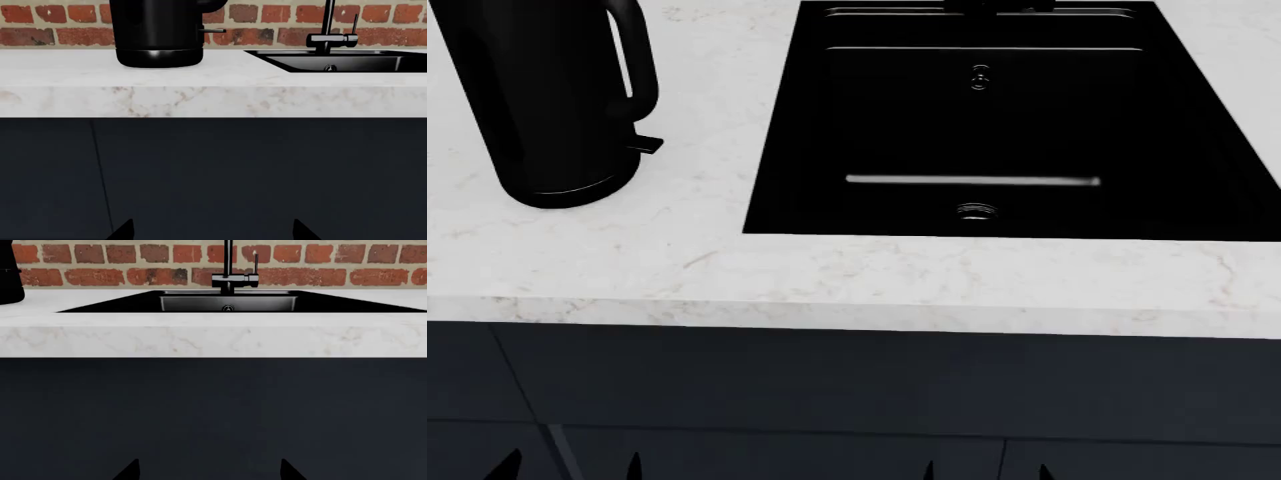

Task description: Close the lid of the electric kettle.

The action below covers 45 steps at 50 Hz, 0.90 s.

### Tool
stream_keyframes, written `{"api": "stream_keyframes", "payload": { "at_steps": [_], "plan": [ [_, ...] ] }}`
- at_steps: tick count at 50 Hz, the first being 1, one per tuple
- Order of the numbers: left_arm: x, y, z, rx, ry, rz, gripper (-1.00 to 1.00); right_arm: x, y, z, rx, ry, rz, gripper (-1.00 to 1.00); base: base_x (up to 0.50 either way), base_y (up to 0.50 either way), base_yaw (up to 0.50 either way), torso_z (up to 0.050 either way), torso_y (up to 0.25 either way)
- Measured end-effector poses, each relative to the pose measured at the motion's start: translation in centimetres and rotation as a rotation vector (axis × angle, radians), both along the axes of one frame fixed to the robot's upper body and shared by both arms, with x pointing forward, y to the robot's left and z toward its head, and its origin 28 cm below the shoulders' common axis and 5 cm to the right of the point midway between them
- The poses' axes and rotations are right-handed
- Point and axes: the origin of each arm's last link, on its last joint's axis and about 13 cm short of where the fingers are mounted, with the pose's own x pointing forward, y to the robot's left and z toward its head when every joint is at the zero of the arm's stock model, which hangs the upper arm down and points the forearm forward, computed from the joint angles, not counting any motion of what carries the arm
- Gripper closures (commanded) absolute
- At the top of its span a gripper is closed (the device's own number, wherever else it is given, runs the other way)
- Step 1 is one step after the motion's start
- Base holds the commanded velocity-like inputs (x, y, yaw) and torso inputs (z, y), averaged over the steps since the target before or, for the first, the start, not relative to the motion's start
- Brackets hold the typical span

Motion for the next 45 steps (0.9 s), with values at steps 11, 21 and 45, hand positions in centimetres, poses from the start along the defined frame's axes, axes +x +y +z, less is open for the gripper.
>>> {"api": "stream_keyframes", "payload": {
  "at_steps": [11,21,45],
  "plan": [
    [0.10,-0.05,-0.04,0.004,0.002,0.001,-1.00,-0.07,-0.05,-0.02,0.004,0.003,0.002,-1.00,0.00,0.00,0.00,0.000,0.000],
    [0.00,-0.01,0.01,0.007,0.002,0.001,-1.00,-0.20,-0.09,0.07,0.007,0.003,0.003,-1.00,0.00,0.00,0.00,0.000,0.000],
    [-0.34,0.13,0.31,-0.022,-0.020,-0.029,-1.00,-0.30,-0.04,0.15,0.009,0.000,0.015,-1.00,0.00,0.00,0.00,0.025,0.000]
  ]
}}
